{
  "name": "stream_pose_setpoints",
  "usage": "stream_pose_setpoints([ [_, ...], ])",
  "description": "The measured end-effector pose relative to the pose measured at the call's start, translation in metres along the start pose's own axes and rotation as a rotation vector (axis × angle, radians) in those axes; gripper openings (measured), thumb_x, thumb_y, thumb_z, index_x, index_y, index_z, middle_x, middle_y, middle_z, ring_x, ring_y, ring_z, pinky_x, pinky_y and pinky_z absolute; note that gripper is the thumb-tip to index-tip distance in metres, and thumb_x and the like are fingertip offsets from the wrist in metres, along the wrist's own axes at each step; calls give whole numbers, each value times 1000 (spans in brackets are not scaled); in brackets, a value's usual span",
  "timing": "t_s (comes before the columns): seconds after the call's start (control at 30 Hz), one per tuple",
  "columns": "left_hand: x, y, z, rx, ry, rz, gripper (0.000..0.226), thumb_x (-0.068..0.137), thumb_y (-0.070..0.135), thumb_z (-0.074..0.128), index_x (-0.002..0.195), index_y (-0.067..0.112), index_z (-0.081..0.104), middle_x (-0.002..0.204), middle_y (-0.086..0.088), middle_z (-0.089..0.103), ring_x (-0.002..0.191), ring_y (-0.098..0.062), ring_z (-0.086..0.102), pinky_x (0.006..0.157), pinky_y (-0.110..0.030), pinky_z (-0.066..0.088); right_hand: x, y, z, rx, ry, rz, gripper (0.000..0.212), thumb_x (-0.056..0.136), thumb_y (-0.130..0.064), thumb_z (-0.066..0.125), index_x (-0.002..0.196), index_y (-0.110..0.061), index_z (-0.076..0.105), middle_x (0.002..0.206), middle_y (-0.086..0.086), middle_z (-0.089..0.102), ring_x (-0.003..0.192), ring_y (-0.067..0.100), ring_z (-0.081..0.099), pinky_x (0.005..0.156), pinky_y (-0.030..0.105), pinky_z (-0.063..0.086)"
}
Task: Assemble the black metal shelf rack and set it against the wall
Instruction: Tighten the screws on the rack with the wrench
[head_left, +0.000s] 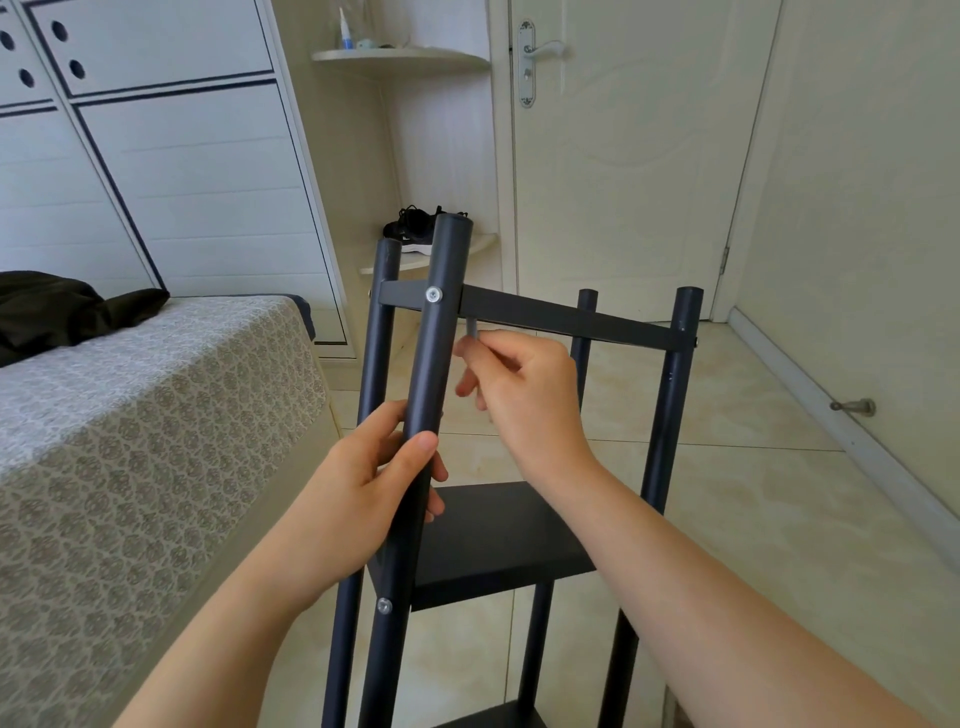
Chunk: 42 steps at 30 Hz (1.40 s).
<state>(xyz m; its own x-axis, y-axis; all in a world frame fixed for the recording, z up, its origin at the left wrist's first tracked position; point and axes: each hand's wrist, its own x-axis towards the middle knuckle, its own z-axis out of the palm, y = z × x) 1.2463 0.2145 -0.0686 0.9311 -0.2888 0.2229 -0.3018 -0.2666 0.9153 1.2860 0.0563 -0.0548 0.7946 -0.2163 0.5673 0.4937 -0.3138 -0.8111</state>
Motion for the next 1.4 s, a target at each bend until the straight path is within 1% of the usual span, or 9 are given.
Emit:
stream_pose_setpoints([
  [0.13,-1,1,0,-3,-3,-8,40,83,45,51,116,23,58,87,-5,70,73,-28,71,68,-27,60,0,-6,-10,-13,-22,8,35,94,-18,63,63,-1,65,56,11,55,57,22,53,68,39,49],
  [0.27,-1,1,0,10,0,-12,40,83,45,51,115,22,58,86,-4,70,73,-26,72,68,-27,60,0,-11,-14,-35,-103,60,31,95,-19,62,68,-8,73,56,-3,63,53,5,55,71,30,53],
  [0.4,-1,1,0,32,11,-8,38,84,46,50,113,22,58,86,-4,70,72,-26,72,70,-32,62,3,-13,-15,-49,-137,81,26,96,-18,61,75,-13,75,56,-9,65,50,2,59,60,16,50],
  [0.73,-1,4,-2,58,14,-29,33,88,40,49,111,18,58,86,-5,70,73,-26,72,69,-28,61,4,-7,-5,-77,-99,-3,23,97,-22,60,83,-14,76,66,-7,70,57,2,65,64,17,56],
  [0.87,-2,4,-2,57,12,-37,27,94,34,49,114,18,57,86,-5,70,73,-26,72,70,-27,61,4,1,4,-59,-46,-54,23,97,-19,61,83,-9,76,68,-4,69,58,1,66,61,11,53],
  [1.03,-4,7,-6,47,6,-34,38,86,40,49,115,17,57,84,-4,70,73,-27,72,74,-36,62,0,6,22,-63,61,-148,23,98,-17,60,81,-8,73,67,-2,67,63,7,66,67,25,58],
  [1.13,-4,8,-7,38,1,-33,40,86,39,50,115,13,57,84,-6,70,73,-29,71,75,-40,61,0,9,33,-41,160,-195,25,97,-13,60,76,-5,71,61,1,64,58,13,61,63,29,53],
  [1.27,-2,7,-7,44,13,-33,40,87,37,49,113,8,56,83,-6,70,72,-28,71,74,-38,61,1,11,41,-2,224,-204,28,97,-12,61,70,-4,67,57,3,60,57,13,56,59,23,47],
  [1.4,0,6,-6,44,9,-39,32,92,33,49,114,11,57,84,-7,69,72,-29,71,72,-34,62,3,14,39,18,189,-166,29,97,-14,60,72,-4,67,58,5,60,54,15,57,59,32,50],
])
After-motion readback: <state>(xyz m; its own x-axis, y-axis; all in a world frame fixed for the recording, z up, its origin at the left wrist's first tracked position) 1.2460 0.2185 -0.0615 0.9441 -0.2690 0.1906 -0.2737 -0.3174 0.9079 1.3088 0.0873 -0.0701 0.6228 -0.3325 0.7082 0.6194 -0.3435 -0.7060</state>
